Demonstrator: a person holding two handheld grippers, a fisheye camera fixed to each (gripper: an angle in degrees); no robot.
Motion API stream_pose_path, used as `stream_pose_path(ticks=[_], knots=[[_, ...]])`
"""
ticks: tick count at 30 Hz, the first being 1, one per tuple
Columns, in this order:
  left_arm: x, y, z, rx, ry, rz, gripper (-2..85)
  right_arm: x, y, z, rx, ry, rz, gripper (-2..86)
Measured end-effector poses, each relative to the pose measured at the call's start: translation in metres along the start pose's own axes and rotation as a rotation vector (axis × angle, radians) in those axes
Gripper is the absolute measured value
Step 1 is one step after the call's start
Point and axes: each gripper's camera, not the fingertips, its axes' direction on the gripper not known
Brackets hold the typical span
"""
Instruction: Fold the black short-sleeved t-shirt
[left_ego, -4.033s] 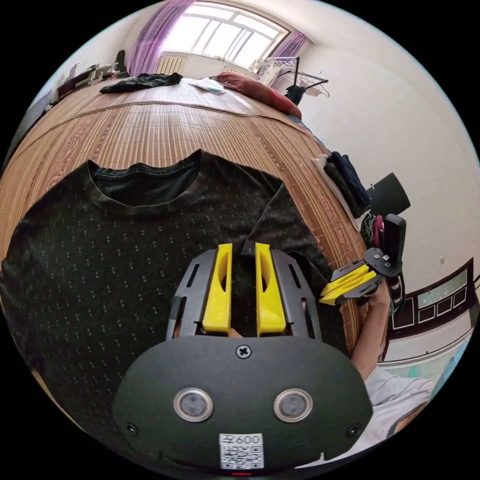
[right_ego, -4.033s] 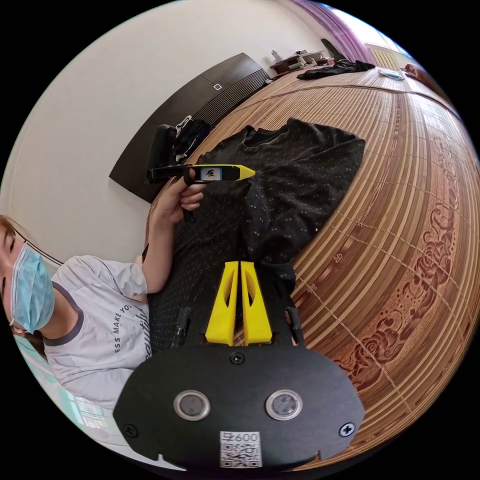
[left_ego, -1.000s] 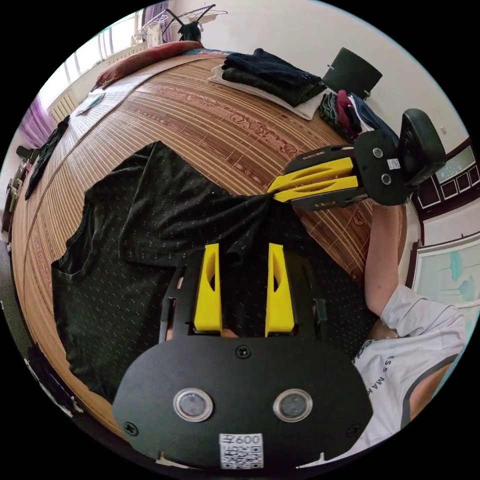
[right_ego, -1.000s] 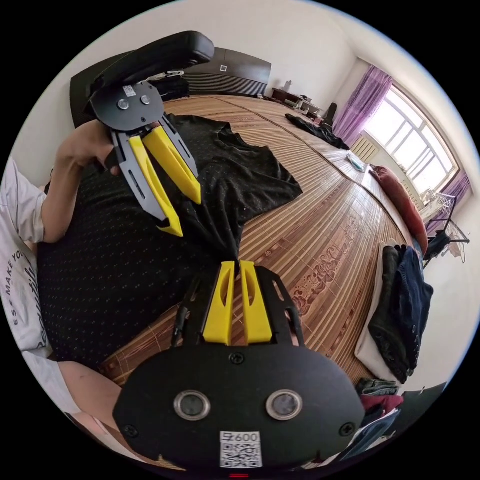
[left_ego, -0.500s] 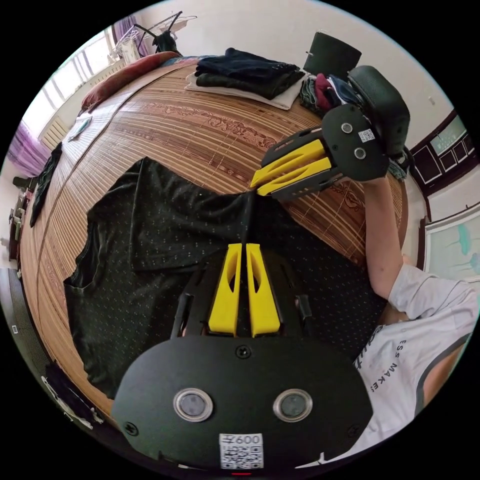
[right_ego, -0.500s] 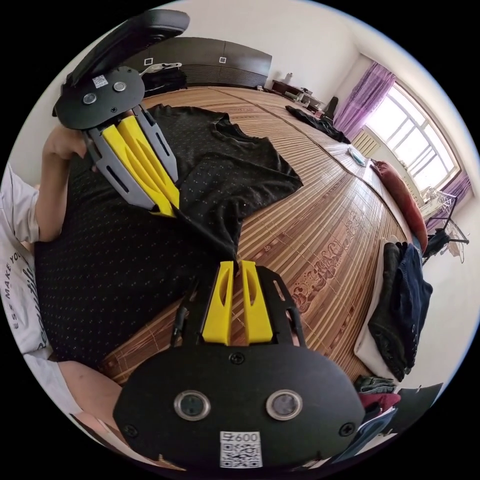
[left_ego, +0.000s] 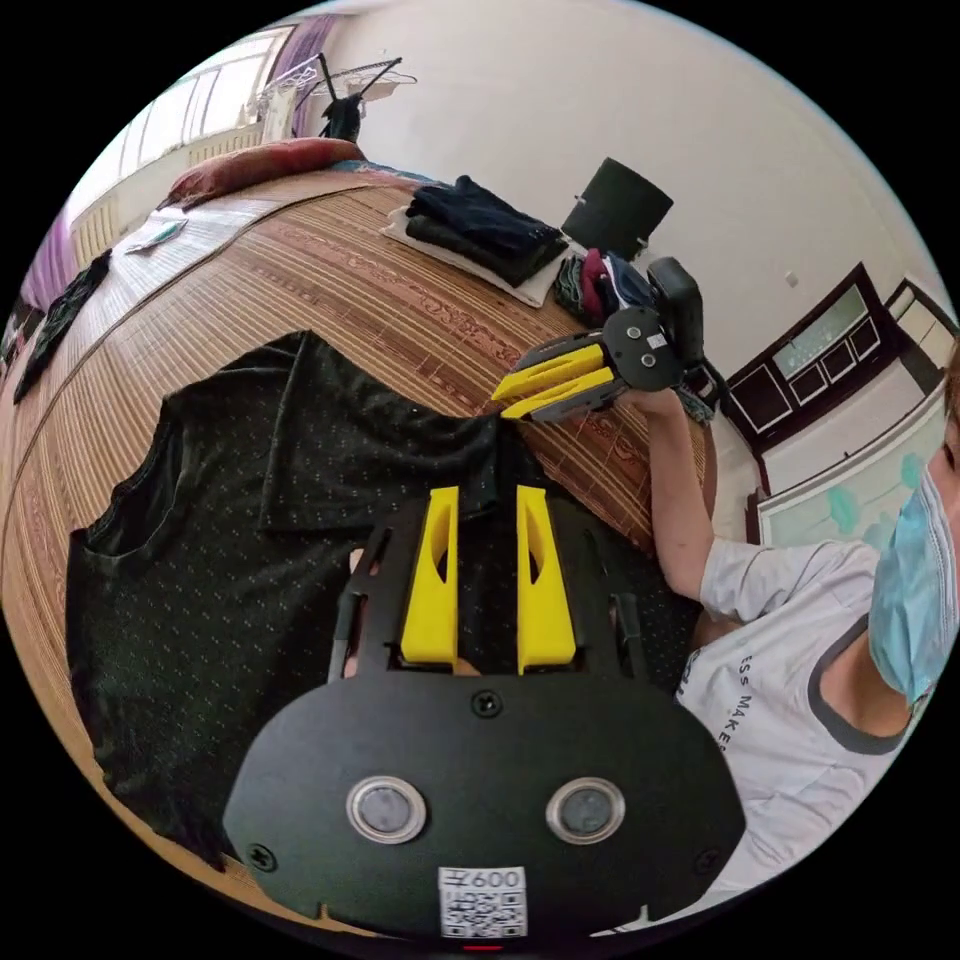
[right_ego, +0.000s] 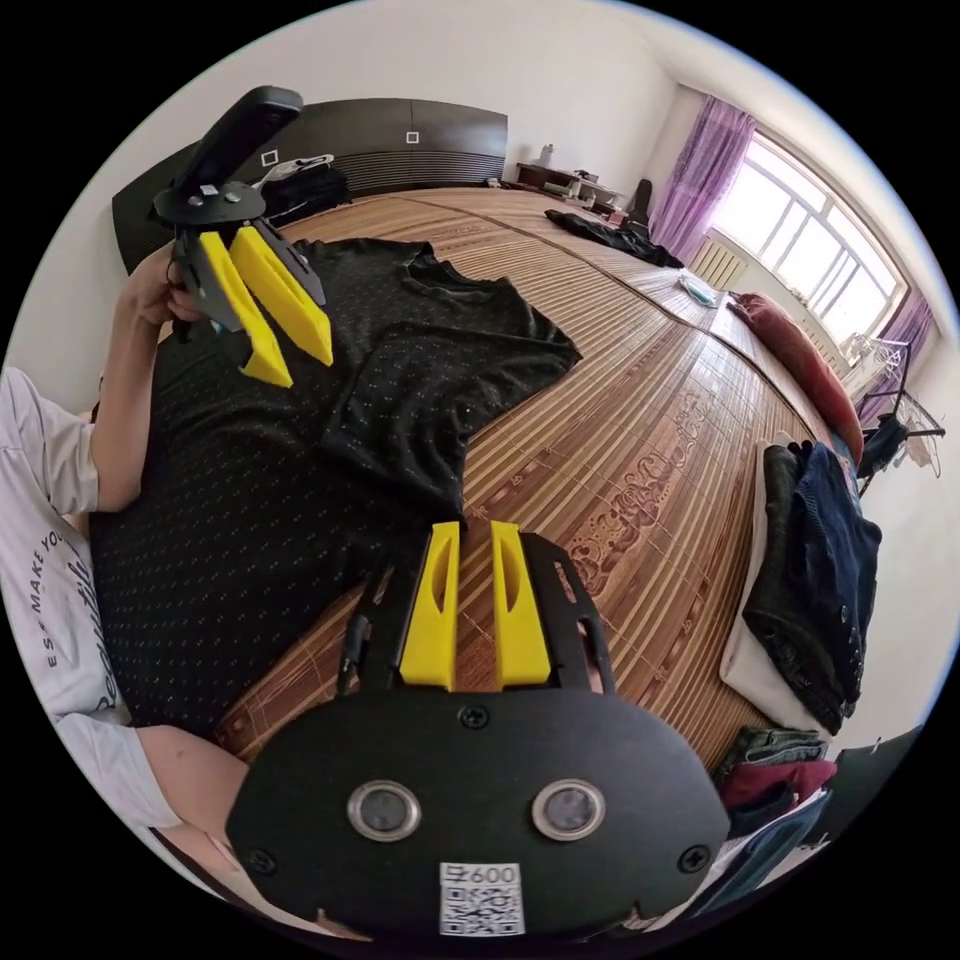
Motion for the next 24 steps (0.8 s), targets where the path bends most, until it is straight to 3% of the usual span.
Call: stream_pose_path(ticks=[3,7,14,19,24], knots=[[-0.026,0.003,0.005,0.015,0.043,-0.104,7.6,0.003,0.002,0.000,0.001,0.000,-0.010,0.8],[-0.027,-0.004,0.022,-0.035,0.042,-0.096,7.3,0.004,0.001,0.005,-0.014,-0.013,-0.041,-0.3],[-0.006,-0.024,0.077,-0.281,-0.096,-0.048,7.6,0.013,0.007,0.008,-0.032,-0.030,-0.070,-0.8],[0.009,-0.027,0.079,-0.289,-0.141,-0.016,8.7,0.026,0.019,0.000,-0.015,-0.057,-0.028,-0.5],[0.031,-0.025,0.056,-0.210,-0.186,0.006,11.0,0.010,0.022,-0.011,0.065,-0.020,-0.134,2.0]])
